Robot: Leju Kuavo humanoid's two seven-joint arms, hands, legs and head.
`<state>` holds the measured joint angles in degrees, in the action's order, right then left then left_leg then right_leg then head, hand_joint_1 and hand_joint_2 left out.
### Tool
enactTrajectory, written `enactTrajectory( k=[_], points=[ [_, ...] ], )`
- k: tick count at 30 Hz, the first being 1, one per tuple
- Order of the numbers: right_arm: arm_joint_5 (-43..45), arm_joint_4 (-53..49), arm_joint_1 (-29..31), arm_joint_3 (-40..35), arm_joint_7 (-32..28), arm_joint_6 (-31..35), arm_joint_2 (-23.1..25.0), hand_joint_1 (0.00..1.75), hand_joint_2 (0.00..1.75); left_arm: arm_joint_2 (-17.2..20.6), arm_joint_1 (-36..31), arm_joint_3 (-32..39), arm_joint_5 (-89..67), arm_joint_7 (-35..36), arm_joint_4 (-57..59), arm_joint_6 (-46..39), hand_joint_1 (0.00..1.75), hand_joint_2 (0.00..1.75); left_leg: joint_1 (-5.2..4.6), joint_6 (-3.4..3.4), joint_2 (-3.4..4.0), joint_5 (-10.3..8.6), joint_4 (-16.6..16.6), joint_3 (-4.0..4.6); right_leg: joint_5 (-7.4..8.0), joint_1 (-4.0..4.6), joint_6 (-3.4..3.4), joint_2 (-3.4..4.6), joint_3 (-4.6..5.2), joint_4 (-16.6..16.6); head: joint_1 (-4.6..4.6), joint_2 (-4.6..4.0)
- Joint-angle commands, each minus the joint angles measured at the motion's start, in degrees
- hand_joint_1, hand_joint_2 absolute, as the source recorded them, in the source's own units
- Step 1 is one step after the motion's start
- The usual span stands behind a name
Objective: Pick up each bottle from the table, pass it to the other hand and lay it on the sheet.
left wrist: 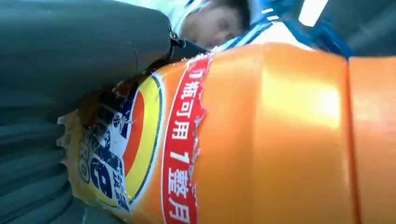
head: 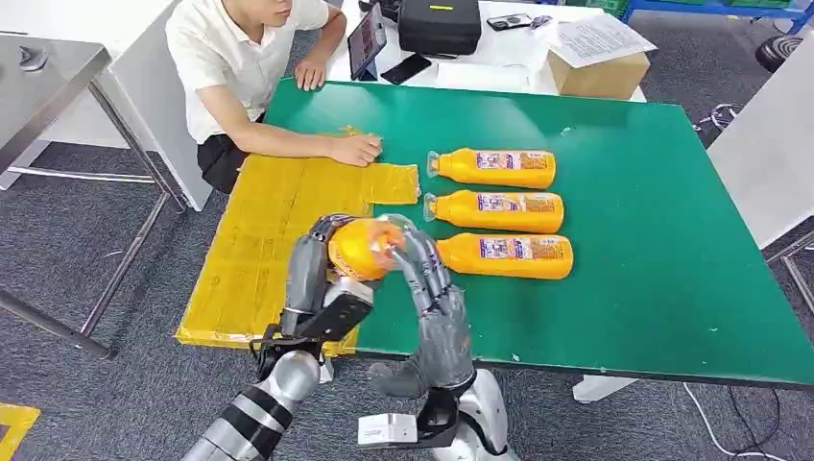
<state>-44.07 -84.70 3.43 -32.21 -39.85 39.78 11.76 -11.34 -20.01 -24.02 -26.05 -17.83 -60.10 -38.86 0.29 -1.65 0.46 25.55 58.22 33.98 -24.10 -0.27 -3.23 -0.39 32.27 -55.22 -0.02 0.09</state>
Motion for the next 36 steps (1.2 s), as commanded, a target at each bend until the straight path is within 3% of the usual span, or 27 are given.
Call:
enactTrajectory(
  k=[1, 9, 12, 17, 25, 26, 29, 32, 36],
  points=[
    [1.38, -11.53, -1.38, 8.5, -0.15, 0.22, 2.11, 0.0, 0.0, 5.58, -12.22, 1.94, -11.7, 8.96, 17.81, -0.23, 1.75, 1.75, -0.02, 0.13, -0.12, -0.04, -0.02, -0.09, -0.04, -0.02, 0.14, -0.05, -0.04, -0.12, -0.02, 0.0],
    [2.11, -11.48, -1.48, 8.01, -0.15, 0.22, 1.73, 0.0, 0.0, 5.98, -12.81, 1.02, -15.03, 10.89, 19.43, -0.49, 1.75, 1.75, 0.01, 0.07, -0.05, -0.05, -0.01, -0.07, -0.03, 0.01, 0.06, -0.02, -0.05, -0.1, 0.0, 0.0],
    [5.26, -9.36, -0.73, 6.18, -0.15, 0.22, -0.01, 0.0, 0.0, 6.84, -16.8, -2.24, -25.22, 16.79, 25.72, 6.97, 1.75, 1.75, 0.03, 0.06, -0.05, -0.07, -0.01, -0.04, 0.0, 0.03, 0.06, -0.02, -0.02, -0.09, -0.02, 0.0],
    [11.04, -5.69, 1.74, 1.49, -0.15, 0.22, -2.67, 0.0, 0.0, 4.17, -23.64, 2.14, -24.06, 19.57, 35.18, 15.21, 1.75, 1.75, 0.01, 0.1, -0.1, -0.12, -0.03, -0.09, 0.0, 0.01, 0.1, -0.04, -0.05, -0.1, 0.0, 0.0],
    [15.03, -3.32, 3.79, -1.29, -0.15, 0.22, -3.88, 0.0, 0.0, 5.18, -29.55, 2.01, -26.7, 26.0, 44.29, 29.43, 1.75, 1.75, 0.04, 0.13, -0.02, -0.11, -0.01, -0.06, 0.01, 0.04, 0.09, 0.03, -0.01, -0.18, 0.0, 0.0],
    [15.6, -2.99, 4.08, -1.57, -0.15, 0.22, -4.07, 0.0, 0.0, 5.12, -29.61, 2.31, -26.42, 26.17, 44.43, 30.41, 1.61, 1.75, 0.01, 0.15, -0.01, -0.09, -0.01, -0.1, -0.01, 0.01, 0.11, 0.07, -0.03, -0.22, -0.02, 0.0],
    [16.03, -3.35, 3.76, -1.48, -0.15, 0.22, -4.19, 0.0, 0.0, 4.62, -29.1, 3.86, -24.89, 24.44, 43.7, 32.35, 0.02, 1.75, 0.03, 0.13, 0.01, -0.09, 0.01, -0.05, 0.0, 0.03, 0.07, 0.07, 0.02, -0.26, 0.0, 0.0],
    [16.49, -3.09, 3.57, -1.91, -0.15, 0.22, -4.63, 0.0, 0.0, 3.59, -28.76, 5.52, -22.19, 20.36, 43.0, 36.29, 0.0, 1.75, -0.03, 0.15, 0.0, -0.1, -0.05, -0.17, -0.02, -0.03, 0.1, 0.08, -0.06, -0.26, -0.02, 0.0],
    [16.49, -3.09, 3.57, -1.91, -0.15, 0.22, -4.63, 0.0, 0.0, 3.59, -28.76, 5.52, -22.19, 20.36, 43.0, 36.29, 0.0, 1.75, -0.02, 0.15, -0.1, -0.12, -0.01, -0.1, -0.03, -0.02, 0.1, -0.02, 0.01, -0.3, -0.02, 0.0]
  ],
)
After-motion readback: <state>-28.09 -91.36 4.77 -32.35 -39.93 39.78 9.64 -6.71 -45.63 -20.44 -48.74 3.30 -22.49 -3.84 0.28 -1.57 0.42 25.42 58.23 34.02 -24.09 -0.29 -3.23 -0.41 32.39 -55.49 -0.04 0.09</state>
